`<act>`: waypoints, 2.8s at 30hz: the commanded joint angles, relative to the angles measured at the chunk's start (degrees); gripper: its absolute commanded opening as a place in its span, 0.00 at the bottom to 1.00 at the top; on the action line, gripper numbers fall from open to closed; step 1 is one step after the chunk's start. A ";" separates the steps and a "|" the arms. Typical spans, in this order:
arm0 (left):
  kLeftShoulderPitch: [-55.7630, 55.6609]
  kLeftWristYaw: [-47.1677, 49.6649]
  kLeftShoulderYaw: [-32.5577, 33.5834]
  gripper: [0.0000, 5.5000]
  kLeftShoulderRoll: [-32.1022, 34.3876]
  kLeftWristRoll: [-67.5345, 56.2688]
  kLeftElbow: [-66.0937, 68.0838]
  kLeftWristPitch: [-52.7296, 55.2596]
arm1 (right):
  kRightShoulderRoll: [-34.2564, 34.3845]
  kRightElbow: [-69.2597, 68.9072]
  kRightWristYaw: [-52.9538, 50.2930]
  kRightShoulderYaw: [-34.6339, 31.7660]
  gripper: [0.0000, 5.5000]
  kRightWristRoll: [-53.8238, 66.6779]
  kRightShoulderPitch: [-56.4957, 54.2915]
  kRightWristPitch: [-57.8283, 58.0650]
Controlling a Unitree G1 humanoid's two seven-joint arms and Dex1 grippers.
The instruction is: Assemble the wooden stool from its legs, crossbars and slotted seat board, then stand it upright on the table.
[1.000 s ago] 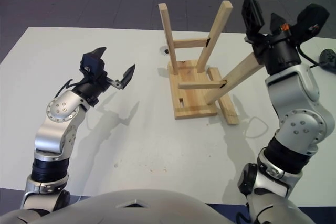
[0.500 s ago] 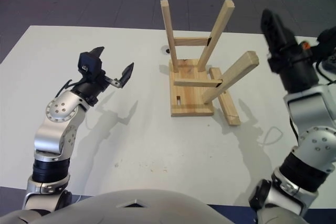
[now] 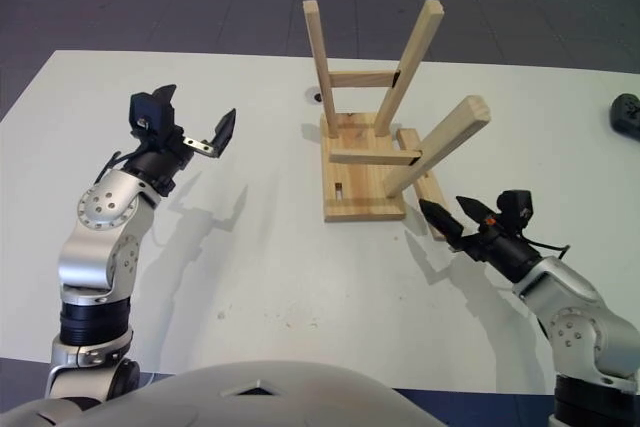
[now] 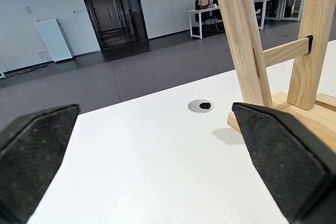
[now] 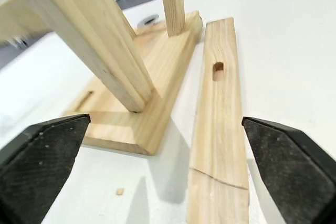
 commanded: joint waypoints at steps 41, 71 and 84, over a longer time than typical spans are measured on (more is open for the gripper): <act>-36.16 22.82 24.78 0.98 -11.31 -63.71 4.49 27.86 | 1.92 -8.64 -9.43 0.60 0.38 -13.75 -40.28 -20.56; -34.08 37.91 12.81 0.75 -4.96 -88.81 3.27 16.47 | 1.34 -23.51 -1.23 14.76 0.38 -15.06 -29.10 -13.15; -32.41 38.86 11.03 0.33 -3.20 -89.47 3.87 14.56 | 2.26 -23.54 -1.37 15.48 0.38 -17.07 -27.91 -13.66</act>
